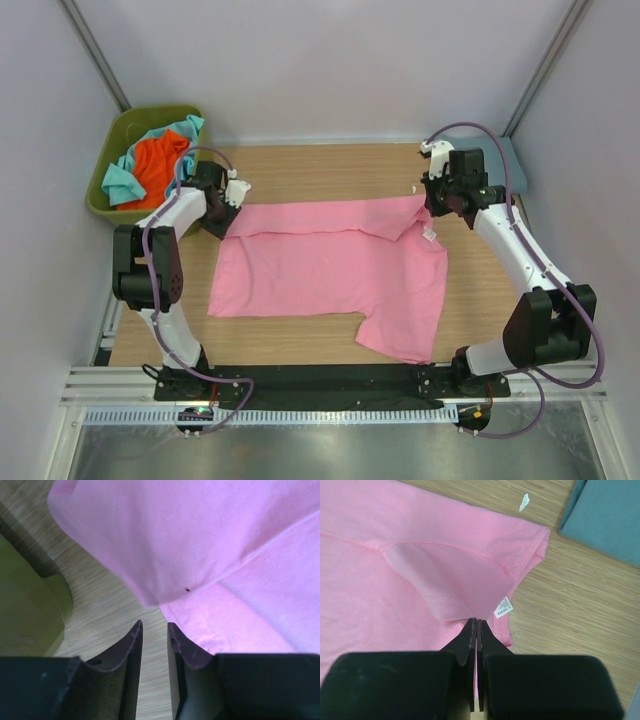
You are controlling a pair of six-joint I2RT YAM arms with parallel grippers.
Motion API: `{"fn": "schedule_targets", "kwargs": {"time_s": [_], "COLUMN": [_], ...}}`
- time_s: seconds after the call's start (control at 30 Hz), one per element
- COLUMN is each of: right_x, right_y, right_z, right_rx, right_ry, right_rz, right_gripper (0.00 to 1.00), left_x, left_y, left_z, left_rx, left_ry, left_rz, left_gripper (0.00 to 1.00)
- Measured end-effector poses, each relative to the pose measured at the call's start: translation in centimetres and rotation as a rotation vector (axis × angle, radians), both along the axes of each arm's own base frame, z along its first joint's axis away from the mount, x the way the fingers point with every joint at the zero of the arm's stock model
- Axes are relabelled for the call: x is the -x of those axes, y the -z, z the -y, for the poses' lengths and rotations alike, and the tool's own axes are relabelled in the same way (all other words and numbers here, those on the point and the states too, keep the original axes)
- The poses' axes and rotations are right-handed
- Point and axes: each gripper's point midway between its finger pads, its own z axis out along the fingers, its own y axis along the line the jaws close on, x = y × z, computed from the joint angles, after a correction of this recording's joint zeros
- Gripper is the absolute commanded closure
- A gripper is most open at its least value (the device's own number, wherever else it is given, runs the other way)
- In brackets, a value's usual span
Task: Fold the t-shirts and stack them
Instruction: Fold the tshirt
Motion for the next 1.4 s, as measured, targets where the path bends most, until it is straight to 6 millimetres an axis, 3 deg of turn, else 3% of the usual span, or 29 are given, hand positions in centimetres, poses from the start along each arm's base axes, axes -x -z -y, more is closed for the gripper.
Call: {"fn": "schedule_targets", "kwargs": {"time_s": [0.03,0.07,0.17,0.3,0.47,0.57,0.7,0.9,1.2,1.4], "right_x": [0.0,0.0,0.0,0.0,0.0,-0.1,-0.2,-0.4,-1.7,-2.8], "right_y": [0.0,0.0,0.0,0.0,0.1,0.6,1.3,1.5,3.5,5.8], "right_z": [0.0,-0.1,-0.1,-0.2,-0.3,-0.3,-0.3,-0.2,0.1,0.5], "right_rx": [-0.002,-0.003,-0.004,-0.009,-0.012,-0.011,-0.007,-0.002,0.028,0.052], "right_ry": [-0.001,-0.002,-0.003,-0.004,-0.008,-0.008,-0.008,-0.007,-0.005,-0.006], "right_rz": [0.000,-0.001,0.000,-0.001,-0.005,-0.016,-0.037,-0.036,-0.055,-0.085], "right_gripper": [0.99,0.99,0.99,0.99,0.99,0.99,0.99,0.99,0.99,0.99], "left_x": [0.1,0.2,0.4,0.4,-3.7,-6.0,-7.0,-5.0,-2.6,-2.6], "left_y": [0.0,0.0,0.0,-1.2,-5.3,-6.4,-4.2,0.7,2.9,2.9], "left_z": [-0.1,-0.1,0.0,0.9,3.2,5.1,7.3,8.2,7.7,7.7], "left_rx": [-0.003,-0.005,0.007,0.055,0.126,0.170,0.209,0.217,0.204,0.205], "left_ry": [-0.002,-0.004,-0.022,-0.052,-0.061,-0.045,-0.028,-0.038,-0.054,-0.057], "left_rz": [-0.002,-0.006,-0.013,-0.007,0.110,0.147,0.095,-0.059,-0.141,-0.140], "left_gripper": [0.67,0.52,0.45,0.47,0.54,0.58,0.63,0.66,0.67,0.68]}}
